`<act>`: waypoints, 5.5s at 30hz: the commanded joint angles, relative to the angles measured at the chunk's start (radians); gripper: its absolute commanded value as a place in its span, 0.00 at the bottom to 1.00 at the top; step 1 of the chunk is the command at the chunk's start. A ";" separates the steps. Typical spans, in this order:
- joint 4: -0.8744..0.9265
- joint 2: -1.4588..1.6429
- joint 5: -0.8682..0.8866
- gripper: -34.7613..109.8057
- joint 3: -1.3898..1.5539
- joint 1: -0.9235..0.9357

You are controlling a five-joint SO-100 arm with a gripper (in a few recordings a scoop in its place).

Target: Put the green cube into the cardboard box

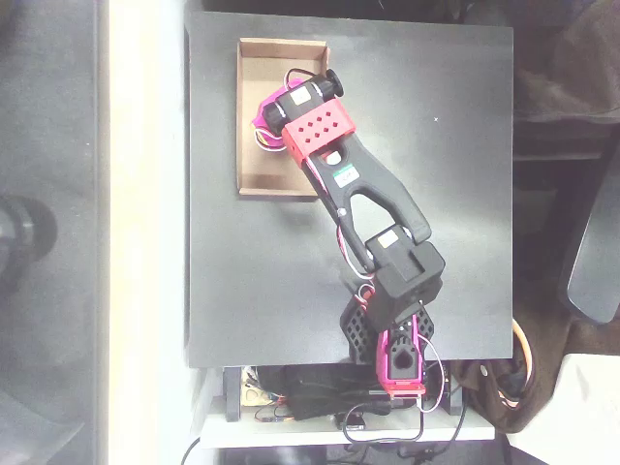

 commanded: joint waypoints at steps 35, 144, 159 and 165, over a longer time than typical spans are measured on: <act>-0.031 -0.046 0.011 0.37 -0.011 -0.014; -0.023 2.011 0.012 0.26 1.629 0.583; -0.017 2.029 0.014 0.26 1.749 0.584; 0.098 2.071 0.014 0.26 1.749 0.584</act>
